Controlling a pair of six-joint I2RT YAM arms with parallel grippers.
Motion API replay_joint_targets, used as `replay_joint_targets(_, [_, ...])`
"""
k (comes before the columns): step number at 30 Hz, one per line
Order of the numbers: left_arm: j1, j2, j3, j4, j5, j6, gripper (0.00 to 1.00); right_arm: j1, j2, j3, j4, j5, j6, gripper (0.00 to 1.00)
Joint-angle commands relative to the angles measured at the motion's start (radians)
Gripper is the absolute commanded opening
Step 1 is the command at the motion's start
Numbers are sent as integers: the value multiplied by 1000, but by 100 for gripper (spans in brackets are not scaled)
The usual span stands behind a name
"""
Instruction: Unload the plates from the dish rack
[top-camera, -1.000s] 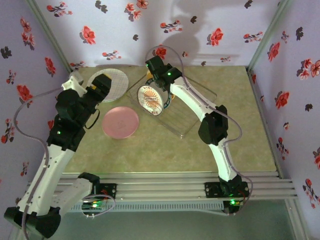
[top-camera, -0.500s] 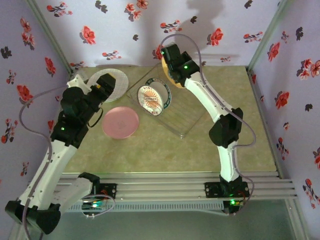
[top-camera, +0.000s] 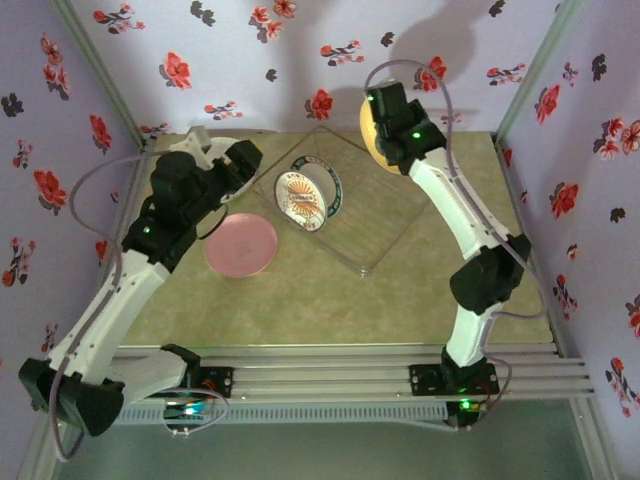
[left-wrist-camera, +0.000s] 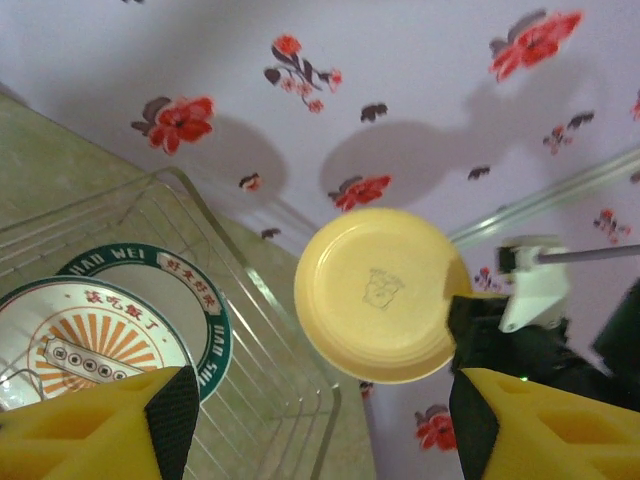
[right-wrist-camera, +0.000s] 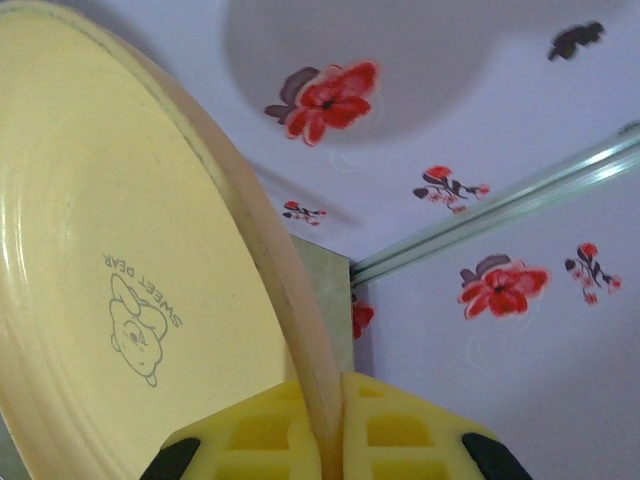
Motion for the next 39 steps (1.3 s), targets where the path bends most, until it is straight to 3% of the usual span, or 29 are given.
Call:
replay_joint_targets(1, [-48,76,108,-76,42,96,70,-32,-115,-37,-13,-98,137,0])
replay_joint_targets(8, [-164,290,324,-272,43,225,70,-102,-238,-68,-129,-372,347,0])
replay_joint_targets(14, [-241,412,445,-360,20,238,64,-171,-326,-114,-167,-595,474,0])
replay_joint_targets(29, [-348,546,580,-475,-122,171,51,-222,-441,-232,-145,-902,650,0])
replay_joint_targets(34, [-362,553,585,-477,-159,161,38,-222,-470,-267,-135,-925,688,0])
replay_joint_targets(39, [-364,562,589,-480,-161,159,14,-223,-490,-303,-118,-953,714,0])
